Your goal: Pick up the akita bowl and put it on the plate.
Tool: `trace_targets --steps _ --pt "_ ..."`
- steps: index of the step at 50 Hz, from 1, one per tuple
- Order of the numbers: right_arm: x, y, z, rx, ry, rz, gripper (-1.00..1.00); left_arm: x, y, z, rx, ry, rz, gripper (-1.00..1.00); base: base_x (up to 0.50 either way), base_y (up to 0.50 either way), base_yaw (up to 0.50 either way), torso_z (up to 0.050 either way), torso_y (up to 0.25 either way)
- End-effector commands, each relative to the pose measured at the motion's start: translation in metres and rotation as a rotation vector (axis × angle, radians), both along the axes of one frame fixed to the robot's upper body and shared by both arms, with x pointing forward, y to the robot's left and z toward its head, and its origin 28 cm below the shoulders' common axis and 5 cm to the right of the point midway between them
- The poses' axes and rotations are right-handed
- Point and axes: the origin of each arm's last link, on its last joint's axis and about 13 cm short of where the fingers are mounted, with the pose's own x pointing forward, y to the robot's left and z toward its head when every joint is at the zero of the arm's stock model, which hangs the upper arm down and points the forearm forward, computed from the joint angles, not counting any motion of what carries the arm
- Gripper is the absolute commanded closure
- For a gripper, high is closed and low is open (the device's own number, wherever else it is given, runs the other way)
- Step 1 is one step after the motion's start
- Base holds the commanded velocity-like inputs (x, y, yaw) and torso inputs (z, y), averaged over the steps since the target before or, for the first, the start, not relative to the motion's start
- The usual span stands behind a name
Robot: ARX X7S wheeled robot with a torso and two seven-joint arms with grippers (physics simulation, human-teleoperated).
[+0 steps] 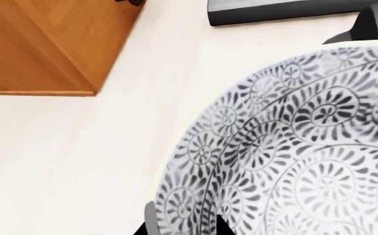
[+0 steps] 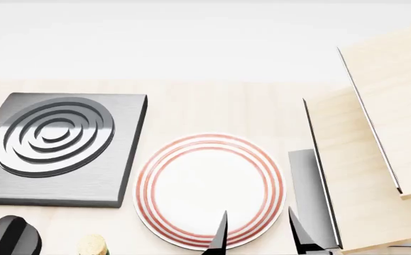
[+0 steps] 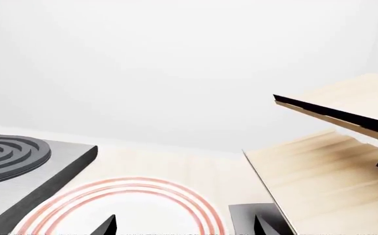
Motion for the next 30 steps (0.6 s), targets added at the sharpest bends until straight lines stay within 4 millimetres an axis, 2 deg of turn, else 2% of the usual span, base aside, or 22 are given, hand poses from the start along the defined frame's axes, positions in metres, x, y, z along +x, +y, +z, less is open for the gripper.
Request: trace_targets --steps 1,12,18,25,30 --pt "0.000 0.000 -0.001 0.004 0.003 -0.003 -1.00 -0.005 -0.008 -0.018 -0.097 0.096 -0.060 1.00 0.00 0.00 0.00 0.000 0.000" --pt "0.000 0.000 0.000 0.003 0.000 0.001 -1.00 -0.005 -0.007 -0.014 -0.084 0.066 -0.052 1.00 0.00 0.00 0.00 -0.003 0.000" --pt "0.001 0.000 -0.001 0.003 0.002 0.000 -1.00 -0.005 -0.006 -0.011 -0.007 0.033 -0.034 1.00 0.00 0.00 0.00 -0.002 0.000" --pt "0.001 0.000 0.000 0.004 0.002 0.001 -1.00 -0.005 -0.004 0.001 0.046 -0.102 0.011 1.00 0.00 0.00 0.00 -0.001 0.000" --pt "0.001 0.000 0.000 0.002 0.002 0.000 -1.00 -0.006 -0.003 0.004 0.048 -0.127 0.013 1.00 0.00 0.00 0.00 -0.002 0.000"
